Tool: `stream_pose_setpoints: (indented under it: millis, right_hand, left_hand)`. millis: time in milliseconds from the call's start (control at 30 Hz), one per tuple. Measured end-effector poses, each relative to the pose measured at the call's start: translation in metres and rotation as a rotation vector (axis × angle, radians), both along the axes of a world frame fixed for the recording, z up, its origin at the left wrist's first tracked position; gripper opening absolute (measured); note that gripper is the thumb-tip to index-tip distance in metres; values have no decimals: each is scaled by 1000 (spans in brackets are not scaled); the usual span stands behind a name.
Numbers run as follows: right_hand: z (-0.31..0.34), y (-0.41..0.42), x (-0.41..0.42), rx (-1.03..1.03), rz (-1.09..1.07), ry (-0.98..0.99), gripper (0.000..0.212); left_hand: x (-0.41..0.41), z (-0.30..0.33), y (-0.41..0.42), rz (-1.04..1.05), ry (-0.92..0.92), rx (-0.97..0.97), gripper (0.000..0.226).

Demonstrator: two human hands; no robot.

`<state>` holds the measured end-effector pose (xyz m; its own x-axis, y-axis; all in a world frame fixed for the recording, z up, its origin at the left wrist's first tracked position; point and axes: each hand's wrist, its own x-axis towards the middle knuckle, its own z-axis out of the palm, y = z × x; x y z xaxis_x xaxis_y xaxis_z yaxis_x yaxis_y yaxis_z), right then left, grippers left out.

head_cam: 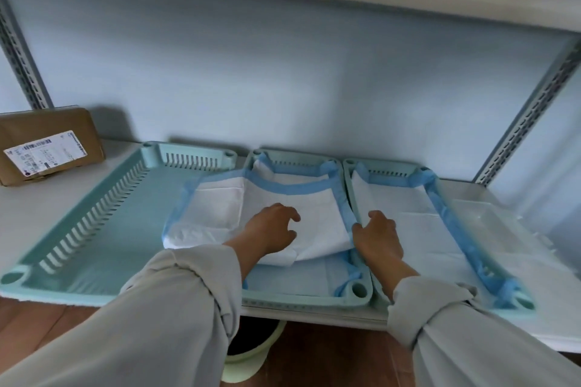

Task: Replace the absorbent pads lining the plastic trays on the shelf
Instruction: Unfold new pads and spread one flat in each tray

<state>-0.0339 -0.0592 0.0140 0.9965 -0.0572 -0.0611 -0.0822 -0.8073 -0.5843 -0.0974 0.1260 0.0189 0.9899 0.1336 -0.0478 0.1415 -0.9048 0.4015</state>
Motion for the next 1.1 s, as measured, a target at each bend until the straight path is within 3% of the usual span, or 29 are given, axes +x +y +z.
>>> stream_pose_setpoints:
  millis: [100, 167, 233, 333, 433, 567, 700, 833, 900, 967, 1100]
  right_hand:
    - [-10, -13, 1, 78, 11, 92, 48]
    - [-15, -16, 0, 145, 41, 117, 31]
    - [-15, -16, 1, 177, 47, 78, 13]
    - [-9, -14, 3, 283, 15, 4, 18]
    - [3, -15, 4, 419, -50, -75, 23]
    - [23, -29, 4, 749, -297, -113, 21]
    - [21, -44, -4, 673, -213, -70, 11]
    - [25, -48, -16, 686, 8, 123, 11]
    - [26, -49, -20, 543, 85, 235, 9]
    - [27, -49, -25, 415, 142, 348, 22]
    - [31, -49, -32, 637, 162, 343, 22]
  left_hand:
    - [7, -4, -10, -27, 51, -12, 40]
    - [9, -8, -14, -66, 122, 2, 46]
    - [7, -13, -16, -128, 232, 93, 58]
    - [2, -24, -12, -150, 333, 271, 64]
    - [1, -32, -6, -103, 318, 346, 47]
    - [0, -26, -4, -41, 191, 426, 38]
    - [-4, -18, -7, -27, 218, 416, 41]
    - [-12, -14, -24, -212, 340, 222, 73]
    - [-16, -12, -40, -284, 360, 206, 80]
    - [-17, -12, -57, -308, 343, 203, 83]
    - [-15, -8, -81, -286, 272, 151, 76]
